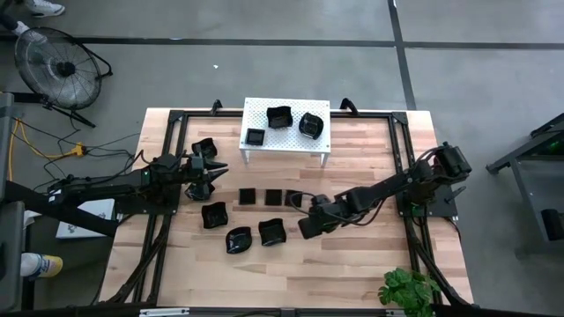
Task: Pick & Place Mini shaped plates
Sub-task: Stack the square plate on top of the other square plates on the shelf
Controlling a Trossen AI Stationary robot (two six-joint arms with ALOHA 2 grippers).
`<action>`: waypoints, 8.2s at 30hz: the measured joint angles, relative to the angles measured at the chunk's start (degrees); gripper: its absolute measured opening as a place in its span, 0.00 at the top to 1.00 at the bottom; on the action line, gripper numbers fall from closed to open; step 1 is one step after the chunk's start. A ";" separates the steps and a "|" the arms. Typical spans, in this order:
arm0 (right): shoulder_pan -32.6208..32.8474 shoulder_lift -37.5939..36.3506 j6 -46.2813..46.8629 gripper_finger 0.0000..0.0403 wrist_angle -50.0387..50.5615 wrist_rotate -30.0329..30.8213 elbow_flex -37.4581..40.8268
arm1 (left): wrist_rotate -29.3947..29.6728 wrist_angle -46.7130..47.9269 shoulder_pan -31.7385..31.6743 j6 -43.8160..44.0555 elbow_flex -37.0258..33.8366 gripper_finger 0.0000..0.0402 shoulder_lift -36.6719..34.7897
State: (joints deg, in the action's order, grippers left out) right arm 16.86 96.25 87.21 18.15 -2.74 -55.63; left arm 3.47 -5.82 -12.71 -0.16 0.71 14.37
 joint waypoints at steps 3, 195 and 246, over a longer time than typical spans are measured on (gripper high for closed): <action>0.00 0.00 0.87 0.79 1.02 0.43 0.39 | 0.01 0.00 -0.01 0.00 0.00 0.82 0.00; -11.44 -2.19 -6.89 1.00 0.09 16.92 -10.00 | 0.01 0.00 -0.02 0.00 0.00 0.82 0.00; -27.16 19.51 -16.07 1.00 8.32 18.91 -48.33 | 0.01 0.00 0.00 0.00 0.00 0.82 0.02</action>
State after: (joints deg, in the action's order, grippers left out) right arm -10.30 115.76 71.13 26.47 16.17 -103.96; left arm 3.48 -5.82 -12.71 -0.16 0.71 14.39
